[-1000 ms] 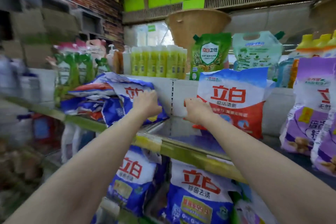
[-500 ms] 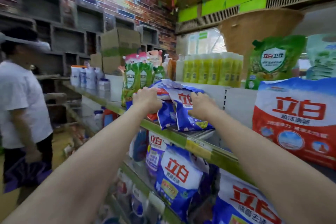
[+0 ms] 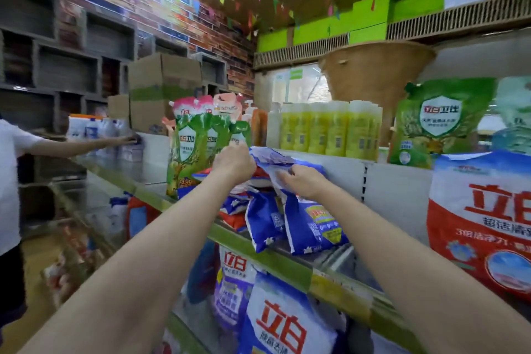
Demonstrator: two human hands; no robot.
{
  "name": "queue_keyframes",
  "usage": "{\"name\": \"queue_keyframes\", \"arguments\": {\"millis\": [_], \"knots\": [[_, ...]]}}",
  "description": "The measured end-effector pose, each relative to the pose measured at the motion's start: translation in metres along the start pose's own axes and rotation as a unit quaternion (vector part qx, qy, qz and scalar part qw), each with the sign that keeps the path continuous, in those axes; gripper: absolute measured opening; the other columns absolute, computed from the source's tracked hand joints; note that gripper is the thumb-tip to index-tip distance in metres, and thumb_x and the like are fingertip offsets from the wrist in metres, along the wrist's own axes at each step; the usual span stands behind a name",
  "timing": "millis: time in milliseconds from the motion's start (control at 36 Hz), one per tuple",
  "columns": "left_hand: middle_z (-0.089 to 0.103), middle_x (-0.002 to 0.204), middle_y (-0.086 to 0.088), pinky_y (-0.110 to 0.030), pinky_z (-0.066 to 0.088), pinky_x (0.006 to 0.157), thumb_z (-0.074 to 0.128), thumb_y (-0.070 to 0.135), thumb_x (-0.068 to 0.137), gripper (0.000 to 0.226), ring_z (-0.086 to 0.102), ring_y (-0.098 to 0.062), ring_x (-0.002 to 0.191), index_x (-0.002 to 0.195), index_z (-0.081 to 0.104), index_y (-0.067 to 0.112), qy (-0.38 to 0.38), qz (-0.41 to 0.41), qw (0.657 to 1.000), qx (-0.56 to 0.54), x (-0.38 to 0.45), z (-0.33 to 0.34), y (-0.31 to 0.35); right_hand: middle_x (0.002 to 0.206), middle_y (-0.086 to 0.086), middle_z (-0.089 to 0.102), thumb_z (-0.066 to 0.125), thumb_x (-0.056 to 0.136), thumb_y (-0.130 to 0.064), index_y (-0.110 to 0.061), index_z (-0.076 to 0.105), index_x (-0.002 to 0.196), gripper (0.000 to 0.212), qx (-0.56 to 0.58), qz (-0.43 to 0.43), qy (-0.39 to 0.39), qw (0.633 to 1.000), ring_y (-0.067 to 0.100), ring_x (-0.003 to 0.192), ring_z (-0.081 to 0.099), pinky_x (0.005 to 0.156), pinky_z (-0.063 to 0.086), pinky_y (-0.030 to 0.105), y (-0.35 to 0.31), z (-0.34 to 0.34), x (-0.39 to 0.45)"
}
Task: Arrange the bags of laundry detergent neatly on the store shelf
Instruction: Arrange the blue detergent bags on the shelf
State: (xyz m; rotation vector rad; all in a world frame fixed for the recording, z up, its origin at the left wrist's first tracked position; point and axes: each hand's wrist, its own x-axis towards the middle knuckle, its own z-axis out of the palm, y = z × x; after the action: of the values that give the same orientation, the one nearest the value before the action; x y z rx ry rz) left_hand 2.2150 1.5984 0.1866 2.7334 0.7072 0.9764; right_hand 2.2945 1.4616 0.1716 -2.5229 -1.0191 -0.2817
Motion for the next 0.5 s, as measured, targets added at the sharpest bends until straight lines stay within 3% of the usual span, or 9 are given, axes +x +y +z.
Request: {"name": "queue_keyframes", "arguments": {"millis": [111, 167, 278, 444, 500], "knots": [[0.046, 0.133, -0.019, -0.042, 0.042, 0.098, 0.046, 0.022, 0.09, 0.042, 0.047, -0.035, 0.121, 0.127, 0.046, 0.002, -0.017, 0.017, 1.0, -0.013, 0.03, 0.008, -0.003, 0.137, 0.017, 0.052, 0.029, 0.098, -0.053, -0.013, 0.052, 0.133, 0.058, -0.006, 0.006, 0.006, 1.0, 0.032, 0.124, 0.049, 0.097, 0.039, 0.033, -0.014, 0.004, 0.023], [0.051, 0.128, -0.021, -0.043, 0.045, 0.096, 0.051, 0.024, 0.086, 0.041, 0.051, -0.036, 0.117, 0.122, 0.049, 0.003, -0.033, 0.041, 0.998, -0.019, 0.043, 0.013, -0.004, 0.137, 0.014, 0.053, 0.028, 0.097, -0.056, -0.019, 0.051, 0.135, 0.058, 0.018, 0.011, 0.014, 1.0, 0.03, 0.124, 0.05, 0.096, 0.04, 0.032, -0.018, 0.008, 0.035], [0.061, 0.118, -0.02, -0.04, 0.048, 0.087, 0.053, 0.022, 0.086, 0.03, 0.057, -0.037, 0.11, 0.11, 0.057, 0.006, -0.038, 0.083, 0.996, 0.004, 0.065, 0.023, -0.008, 0.133, 0.007, 0.054, 0.039, 0.1, -0.039, -0.014, 0.051, 0.135, 0.044, 0.109, 0.002, 0.001, 0.994, 0.025, 0.129, 0.047, 0.102, 0.037, 0.03, -0.023, 0.009, 0.054], [0.062, 0.12, -0.016, -0.037, 0.048, 0.087, 0.049, 0.011, 0.093, 0.028, 0.059, -0.035, 0.113, 0.116, 0.064, 0.006, 0.07, 0.109, 0.985, 0.11, 0.096, 0.022, -0.002, 0.128, 0.005, 0.059, 0.053, 0.095, -0.033, -0.012, 0.057, 0.126, 0.038, 0.156, -0.011, -0.009, 0.988, 0.018, 0.121, 0.051, 0.106, 0.038, 0.03, -0.029, 0.005, 0.068], [0.063, 0.118, -0.017, -0.037, 0.048, 0.085, 0.045, 0.012, 0.095, 0.029, 0.06, -0.036, 0.111, 0.115, 0.064, 0.006, 0.109, 0.124, 0.981, 0.102, 0.105, 0.022, 0.003, 0.128, 0.002, 0.058, 0.062, 0.091, -0.028, -0.014, 0.055, 0.128, 0.04, 0.155, -0.04, 0.009, 0.987, 0.018, 0.122, 0.051, 0.106, 0.038, 0.029, -0.032, 0.01, 0.077]]}}
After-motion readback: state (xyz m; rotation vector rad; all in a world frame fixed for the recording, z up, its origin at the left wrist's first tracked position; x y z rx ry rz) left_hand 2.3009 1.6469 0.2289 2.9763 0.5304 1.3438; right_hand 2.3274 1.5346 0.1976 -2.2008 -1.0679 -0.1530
